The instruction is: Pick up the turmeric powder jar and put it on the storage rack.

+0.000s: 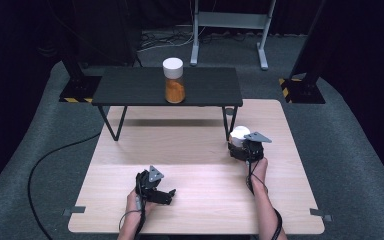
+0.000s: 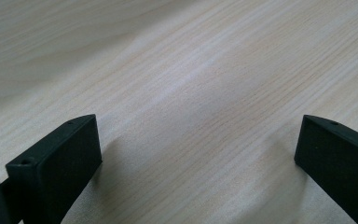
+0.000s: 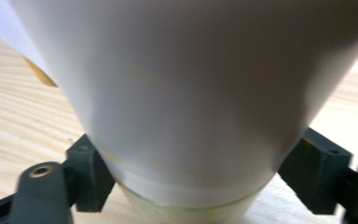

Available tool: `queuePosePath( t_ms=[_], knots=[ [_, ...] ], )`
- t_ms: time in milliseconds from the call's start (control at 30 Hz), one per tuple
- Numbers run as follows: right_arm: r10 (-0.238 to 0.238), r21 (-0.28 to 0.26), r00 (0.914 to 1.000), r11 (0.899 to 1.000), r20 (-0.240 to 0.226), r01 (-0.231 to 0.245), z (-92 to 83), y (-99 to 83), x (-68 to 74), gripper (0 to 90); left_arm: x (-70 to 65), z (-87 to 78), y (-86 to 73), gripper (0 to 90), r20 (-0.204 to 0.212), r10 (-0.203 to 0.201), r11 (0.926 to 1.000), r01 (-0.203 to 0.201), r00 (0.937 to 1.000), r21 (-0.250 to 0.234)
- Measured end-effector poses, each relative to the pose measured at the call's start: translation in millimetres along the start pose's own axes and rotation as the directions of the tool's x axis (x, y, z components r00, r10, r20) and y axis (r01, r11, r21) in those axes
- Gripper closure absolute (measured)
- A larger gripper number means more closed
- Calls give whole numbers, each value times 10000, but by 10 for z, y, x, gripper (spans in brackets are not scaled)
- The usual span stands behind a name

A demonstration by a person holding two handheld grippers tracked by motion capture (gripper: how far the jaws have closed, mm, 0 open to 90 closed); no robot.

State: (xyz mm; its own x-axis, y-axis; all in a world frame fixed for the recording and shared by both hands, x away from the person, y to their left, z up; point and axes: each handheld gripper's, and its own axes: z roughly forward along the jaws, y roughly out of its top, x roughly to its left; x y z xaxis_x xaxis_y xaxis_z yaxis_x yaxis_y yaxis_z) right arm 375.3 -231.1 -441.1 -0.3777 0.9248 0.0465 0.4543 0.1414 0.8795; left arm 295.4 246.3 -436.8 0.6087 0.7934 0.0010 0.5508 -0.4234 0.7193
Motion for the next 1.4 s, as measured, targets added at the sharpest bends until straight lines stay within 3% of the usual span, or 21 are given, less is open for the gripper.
queuePosePath(
  t_ms=[67,567,1100,1400],
  knots=[
    [3,-45,9999,10000,-108,-4,-3,-5,-5,280,0,-1,1,0,0,-5,10000,5,10000,9],
    [69,-234,10000,9997,-33,-69,-45,-37,15,293,6,0,-1,0,76,69,10000,-69,9999,-9],
    [-380,-167,9993,9991,20,380,-203,118,52,293,11,0,-1,0,138,93,10000,-93,9999,-2],
    [-499,-119,9986,9987,-190,497,-278,224,53,294,13,0,-1,0,166,124,9999,-124,9998,-2]
  ],
)
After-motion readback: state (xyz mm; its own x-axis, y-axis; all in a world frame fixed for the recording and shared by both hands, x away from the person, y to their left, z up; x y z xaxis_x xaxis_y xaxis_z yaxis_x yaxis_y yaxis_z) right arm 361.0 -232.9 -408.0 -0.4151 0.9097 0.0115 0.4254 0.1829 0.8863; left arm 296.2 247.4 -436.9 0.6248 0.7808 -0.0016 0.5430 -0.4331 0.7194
